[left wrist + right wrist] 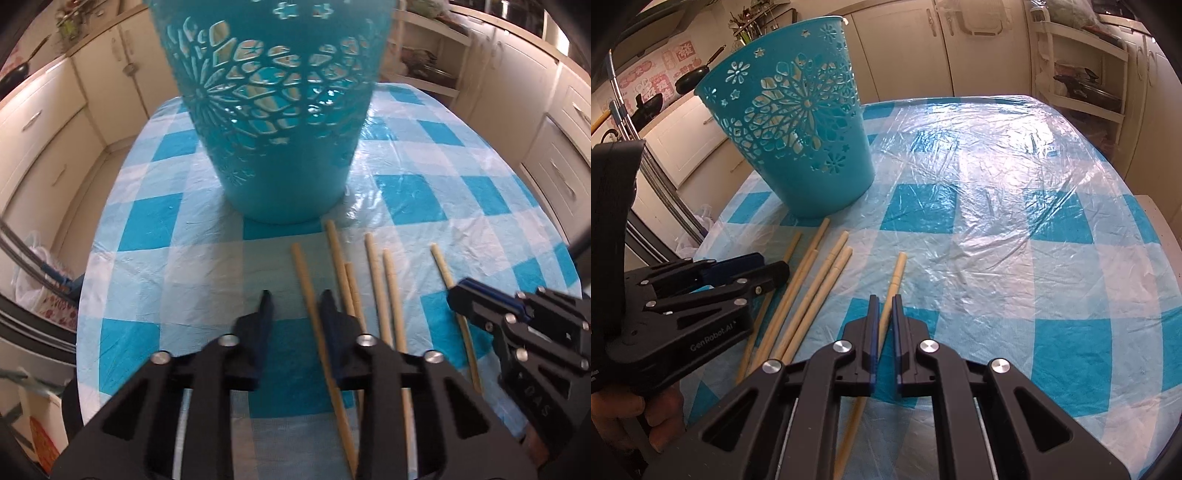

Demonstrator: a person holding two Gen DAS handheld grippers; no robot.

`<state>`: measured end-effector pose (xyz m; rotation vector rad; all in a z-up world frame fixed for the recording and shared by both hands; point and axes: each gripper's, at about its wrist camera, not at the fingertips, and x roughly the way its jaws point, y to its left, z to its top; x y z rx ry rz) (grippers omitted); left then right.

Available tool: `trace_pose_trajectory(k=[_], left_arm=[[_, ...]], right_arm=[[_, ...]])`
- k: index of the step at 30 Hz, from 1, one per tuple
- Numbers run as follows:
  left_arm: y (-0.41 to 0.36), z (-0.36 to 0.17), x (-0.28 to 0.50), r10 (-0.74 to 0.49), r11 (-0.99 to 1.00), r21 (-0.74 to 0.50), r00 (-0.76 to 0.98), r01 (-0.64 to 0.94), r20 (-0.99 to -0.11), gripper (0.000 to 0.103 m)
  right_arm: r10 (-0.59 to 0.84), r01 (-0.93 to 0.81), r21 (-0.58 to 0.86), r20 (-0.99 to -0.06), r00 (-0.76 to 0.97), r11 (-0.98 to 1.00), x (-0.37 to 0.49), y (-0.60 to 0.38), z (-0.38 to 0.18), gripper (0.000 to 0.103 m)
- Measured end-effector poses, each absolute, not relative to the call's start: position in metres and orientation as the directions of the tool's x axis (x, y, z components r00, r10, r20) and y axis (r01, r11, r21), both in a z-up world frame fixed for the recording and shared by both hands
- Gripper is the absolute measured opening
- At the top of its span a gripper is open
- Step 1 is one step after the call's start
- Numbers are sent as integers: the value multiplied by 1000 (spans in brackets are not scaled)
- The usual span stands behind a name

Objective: Organize utensils
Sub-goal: 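Lower the left tool onto a loose chopstick and close on it, then lift the chopstick with the left tool over the basket and open while the right tool closes on another chopstick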

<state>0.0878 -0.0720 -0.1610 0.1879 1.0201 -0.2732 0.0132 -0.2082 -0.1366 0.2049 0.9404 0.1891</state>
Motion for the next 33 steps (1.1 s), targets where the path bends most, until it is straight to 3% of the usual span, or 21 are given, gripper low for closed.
trace_pose_trajectory(k=[5,9,16,19,22,33], left_arm=[[-67,-160,86,-108,955,44,482,294,-869,21],[-63,-160,92,-88,962,53,487,267,-869,34],[-67,-162,103,-97,961,47,492,272,-865,34],[-69,-162,103,-121,957,30,491,288,-863,24],[-74,-162,101,-142,948,23,488,317,-861,8],[-70,-159,88,-182,940,-12,472,341,-863,5]], right_arm=[[250,-78,251,-784,569,965,16,-208,-137,7],[250,-80,250,-785,567,965,20,-209,-137,7],[276,-88,278,-765,582,957,18,-212,-140,7],[297,-82,309,-757,582,947,19,-217,-141,7],[318,-78,338,-749,582,938,20,-221,-142,7],[356,-68,391,-732,581,918,20,-232,-144,7]])
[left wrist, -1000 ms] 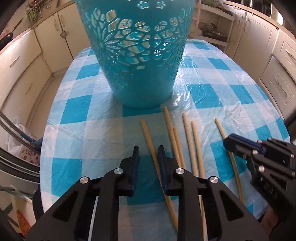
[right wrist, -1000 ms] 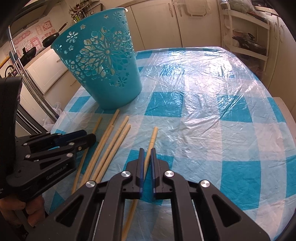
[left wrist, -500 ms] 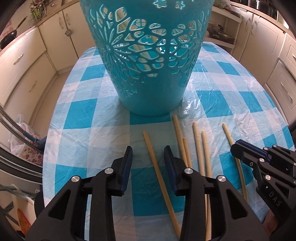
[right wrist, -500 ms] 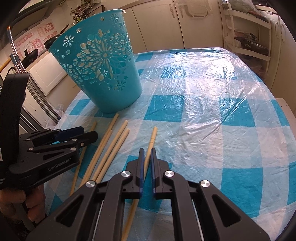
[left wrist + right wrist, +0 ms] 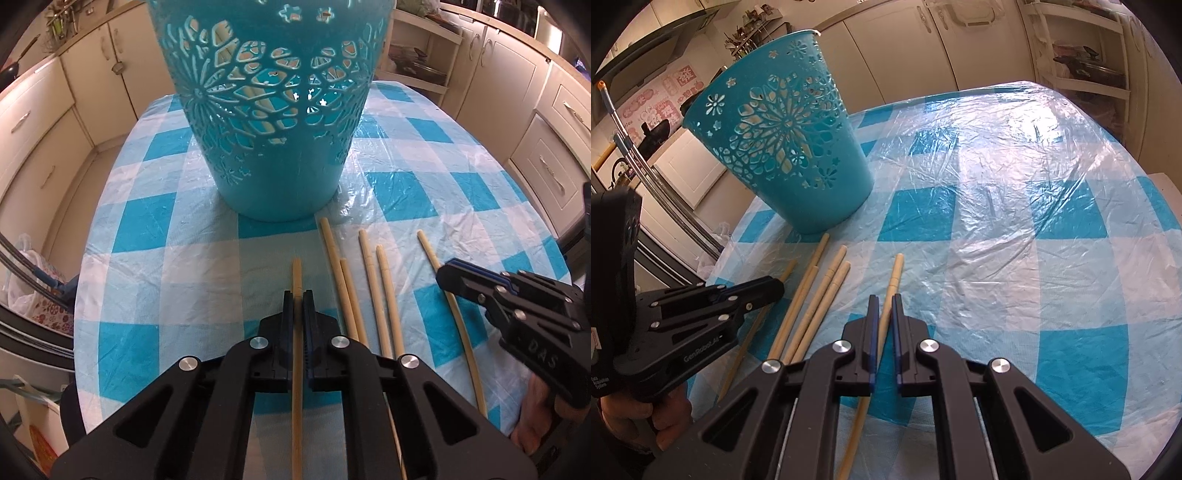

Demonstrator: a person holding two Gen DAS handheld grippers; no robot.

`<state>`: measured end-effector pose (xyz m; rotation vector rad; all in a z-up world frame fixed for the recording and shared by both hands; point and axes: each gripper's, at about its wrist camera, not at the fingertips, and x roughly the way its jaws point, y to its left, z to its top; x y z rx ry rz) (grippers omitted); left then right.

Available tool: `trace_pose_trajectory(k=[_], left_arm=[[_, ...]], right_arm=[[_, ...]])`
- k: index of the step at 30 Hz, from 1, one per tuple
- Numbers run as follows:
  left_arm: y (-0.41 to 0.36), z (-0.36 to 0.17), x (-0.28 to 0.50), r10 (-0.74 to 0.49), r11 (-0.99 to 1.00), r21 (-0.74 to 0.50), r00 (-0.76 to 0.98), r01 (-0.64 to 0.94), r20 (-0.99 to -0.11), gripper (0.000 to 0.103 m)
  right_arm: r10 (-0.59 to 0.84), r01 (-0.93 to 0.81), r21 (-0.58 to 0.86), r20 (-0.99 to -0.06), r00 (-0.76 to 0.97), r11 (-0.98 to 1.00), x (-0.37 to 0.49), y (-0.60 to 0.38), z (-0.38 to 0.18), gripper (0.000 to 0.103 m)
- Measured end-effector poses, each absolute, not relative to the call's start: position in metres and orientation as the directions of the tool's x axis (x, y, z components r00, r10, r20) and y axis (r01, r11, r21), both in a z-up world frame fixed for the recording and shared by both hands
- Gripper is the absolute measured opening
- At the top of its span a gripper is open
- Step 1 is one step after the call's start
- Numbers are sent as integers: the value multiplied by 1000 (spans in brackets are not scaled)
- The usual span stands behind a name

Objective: Organize utensils
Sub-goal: 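Lift the chopstick with the left tool over the basket and open while the right tool closes on another chopstick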

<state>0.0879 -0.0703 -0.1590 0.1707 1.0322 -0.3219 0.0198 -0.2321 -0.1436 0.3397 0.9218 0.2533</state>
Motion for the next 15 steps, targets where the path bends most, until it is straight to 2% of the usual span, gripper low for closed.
trace_pose_trajectory(k=[4,7,11,15], left_arm=[[-60,-150,79,-211,936,-40,465,350,-860,5],[-47,-138,71,-268,927,-106,440,359,-857,5],[-19,-106,60,-370,904,-220,412,367,-833,5],[0,-57,53,-436,886,-276,464,374,-771,5]], right_arm=[[357,-69,394,-730,583,917,19,-234,-143,7],[352,-70,387,-731,585,919,18,-234,-142,7],[348,-71,381,-732,585,922,19,-231,-143,7],[350,-71,383,-732,585,921,20,-230,-143,7]])
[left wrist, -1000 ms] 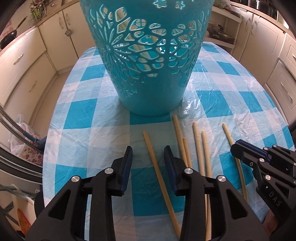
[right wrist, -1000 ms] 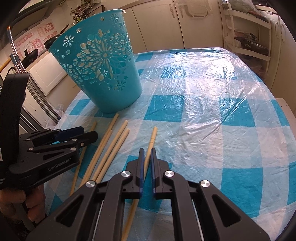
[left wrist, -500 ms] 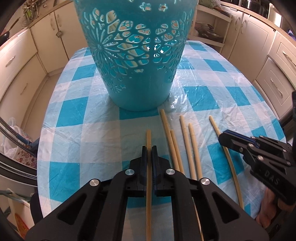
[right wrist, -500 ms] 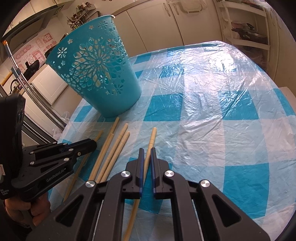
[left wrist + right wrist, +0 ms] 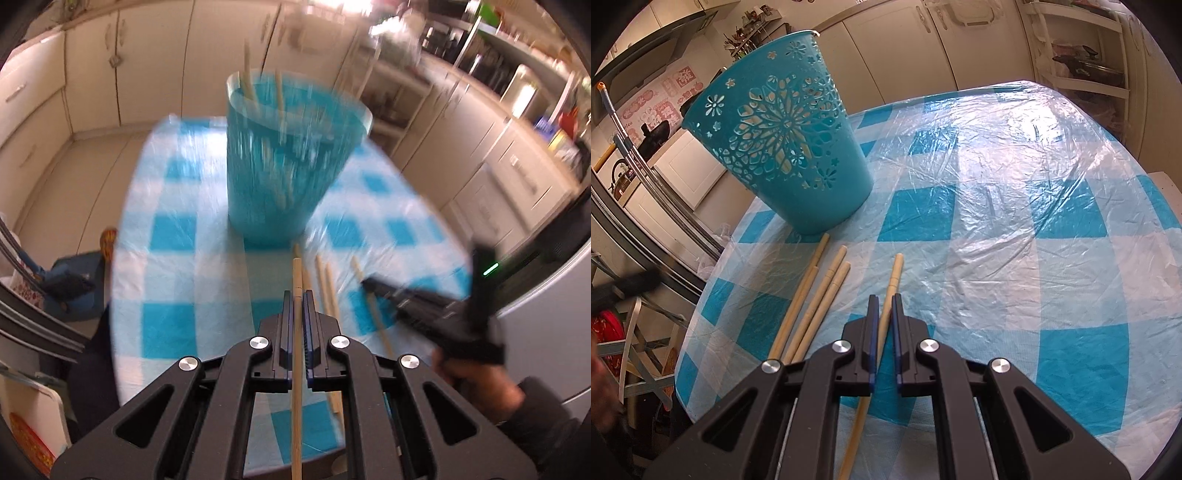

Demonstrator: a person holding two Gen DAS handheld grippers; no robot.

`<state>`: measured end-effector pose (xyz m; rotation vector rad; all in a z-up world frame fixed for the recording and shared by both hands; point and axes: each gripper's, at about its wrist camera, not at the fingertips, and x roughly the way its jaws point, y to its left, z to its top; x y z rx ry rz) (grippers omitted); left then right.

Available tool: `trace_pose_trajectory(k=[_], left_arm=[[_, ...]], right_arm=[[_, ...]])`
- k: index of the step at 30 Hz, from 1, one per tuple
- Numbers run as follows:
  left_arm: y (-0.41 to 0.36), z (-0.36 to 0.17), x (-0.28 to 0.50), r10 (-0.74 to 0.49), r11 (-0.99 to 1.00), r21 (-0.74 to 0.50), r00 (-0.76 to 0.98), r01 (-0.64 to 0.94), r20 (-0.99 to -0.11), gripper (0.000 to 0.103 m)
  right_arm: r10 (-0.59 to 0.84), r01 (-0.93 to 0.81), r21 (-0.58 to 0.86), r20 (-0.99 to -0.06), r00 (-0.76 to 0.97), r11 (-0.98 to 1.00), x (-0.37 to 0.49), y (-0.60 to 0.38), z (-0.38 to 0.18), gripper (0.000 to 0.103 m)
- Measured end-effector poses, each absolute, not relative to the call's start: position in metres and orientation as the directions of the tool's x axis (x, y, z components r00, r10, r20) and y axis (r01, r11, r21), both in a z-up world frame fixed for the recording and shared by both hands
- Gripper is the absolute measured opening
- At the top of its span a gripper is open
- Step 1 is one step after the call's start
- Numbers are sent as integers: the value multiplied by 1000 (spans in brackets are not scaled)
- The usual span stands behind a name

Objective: Organize utensils
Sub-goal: 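Lift the chopstick with the left tool over the basket and open while the right tool closes on another chopstick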

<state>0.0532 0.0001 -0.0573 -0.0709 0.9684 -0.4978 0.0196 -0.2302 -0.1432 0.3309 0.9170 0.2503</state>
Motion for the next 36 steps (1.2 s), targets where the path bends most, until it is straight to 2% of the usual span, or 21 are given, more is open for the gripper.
trace_pose_trajectory(k=[6,11,25,28,36], left_arm=[[14,24,60,-494,868,-302,626,394,-604,5],[8,55,89,-497,867,-315,729,387,-471,5],[-25,64,180,-307,934,-268,911,234,-276,5],[-34,57,190,-279,946,-239,921,217,-272,5],[-48,17,195,-264,961,-177,897,213,-354,5]], right_arm=[[359,-70,396,-728,584,916,20,-230,-143,7],[370,-67,412,-722,585,909,20,-233,-144,7],[399,-62,452,-705,587,890,18,-239,-144,7],[401,-62,455,-702,588,888,18,-239,-144,7],[402,-62,456,-702,588,888,18,-240,-145,7]])
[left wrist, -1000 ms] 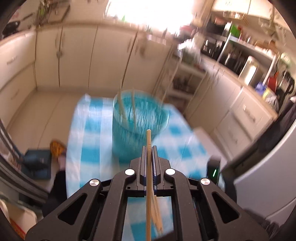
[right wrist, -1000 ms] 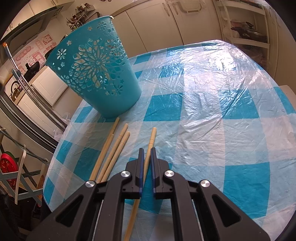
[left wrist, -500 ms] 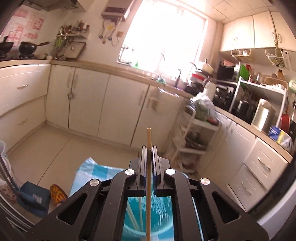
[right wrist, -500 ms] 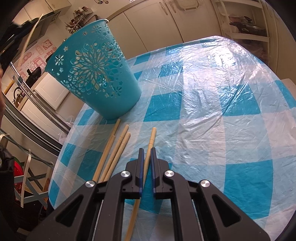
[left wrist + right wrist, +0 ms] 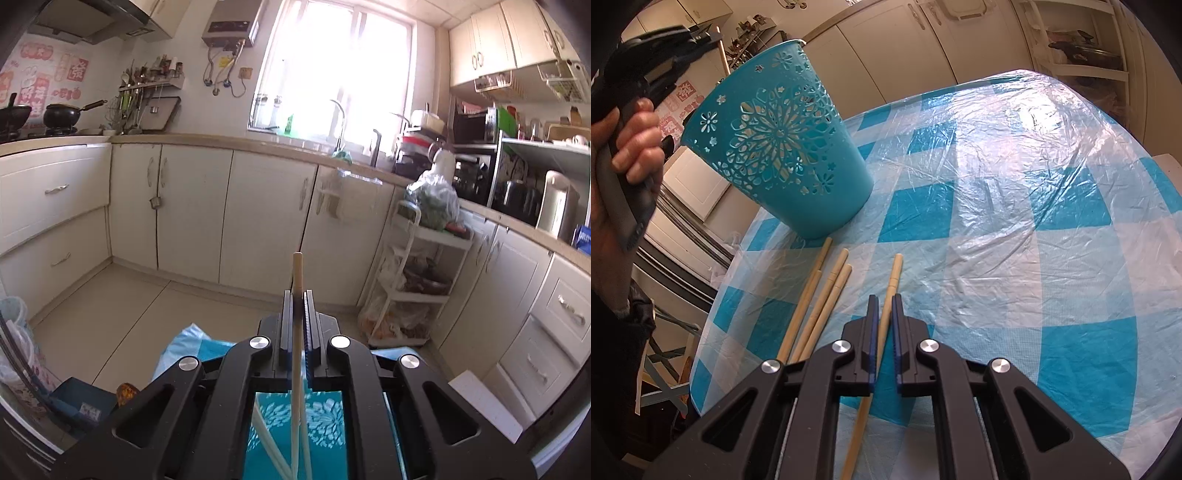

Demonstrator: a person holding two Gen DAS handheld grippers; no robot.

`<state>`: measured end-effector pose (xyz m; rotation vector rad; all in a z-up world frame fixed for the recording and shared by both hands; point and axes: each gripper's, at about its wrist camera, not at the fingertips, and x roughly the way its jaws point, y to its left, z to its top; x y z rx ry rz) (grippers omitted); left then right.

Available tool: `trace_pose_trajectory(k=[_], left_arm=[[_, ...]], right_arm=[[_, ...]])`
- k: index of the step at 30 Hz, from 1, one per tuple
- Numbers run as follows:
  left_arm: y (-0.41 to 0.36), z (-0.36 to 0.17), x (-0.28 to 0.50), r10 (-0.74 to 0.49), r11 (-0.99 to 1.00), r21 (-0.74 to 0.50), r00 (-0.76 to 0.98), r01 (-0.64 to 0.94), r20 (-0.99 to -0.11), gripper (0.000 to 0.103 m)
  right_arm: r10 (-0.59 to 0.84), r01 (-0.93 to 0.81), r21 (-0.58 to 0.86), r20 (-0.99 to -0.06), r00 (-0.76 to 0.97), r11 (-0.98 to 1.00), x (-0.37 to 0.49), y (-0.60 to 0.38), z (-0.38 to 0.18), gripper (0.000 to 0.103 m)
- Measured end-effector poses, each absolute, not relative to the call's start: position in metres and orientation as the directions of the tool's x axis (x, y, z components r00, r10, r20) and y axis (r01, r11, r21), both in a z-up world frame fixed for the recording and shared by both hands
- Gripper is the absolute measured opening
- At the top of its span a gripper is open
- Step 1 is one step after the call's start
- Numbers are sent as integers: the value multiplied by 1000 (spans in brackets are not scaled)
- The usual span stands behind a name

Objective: Organize utensils
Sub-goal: 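Lift the chopstick with the left tool over the basket and open while the right tool closes on another chopstick, then lift the held chopstick with the right tool over the basket and open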

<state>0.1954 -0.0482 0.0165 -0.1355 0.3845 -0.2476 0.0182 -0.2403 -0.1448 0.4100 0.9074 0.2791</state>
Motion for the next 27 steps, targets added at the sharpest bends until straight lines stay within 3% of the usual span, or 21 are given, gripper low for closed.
trace_pose_trajectory(k=[7,12,17,21,26,27], left_arm=[[-43,-11,182,-238,971,-137,865,197,-441,8],[-19,-9,149,-191,981,-122,880,153,-434,46],[7,-13,113,-142,989,-95,884,111,-446,60],[24,-31,92,-113,992,-100,856,72,-505,66],[35,-61,78,-105,993,-108,802,51,-588,67],[36,-65,77,-104,993,-104,793,52,-600,68]], right_arm=[[403,-64,457,-699,591,887,19,-239,-145,7],[391,-68,440,-704,593,896,18,-236,-144,7],[300,-82,316,-739,603,945,16,-215,-139,11],[183,-90,162,-774,606,983,17,-192,-134,8],[192,-70,187,-787,586,980,19,-195,-129,8],[194,-67,190,-799,569,980,20,-196,-130,15]])
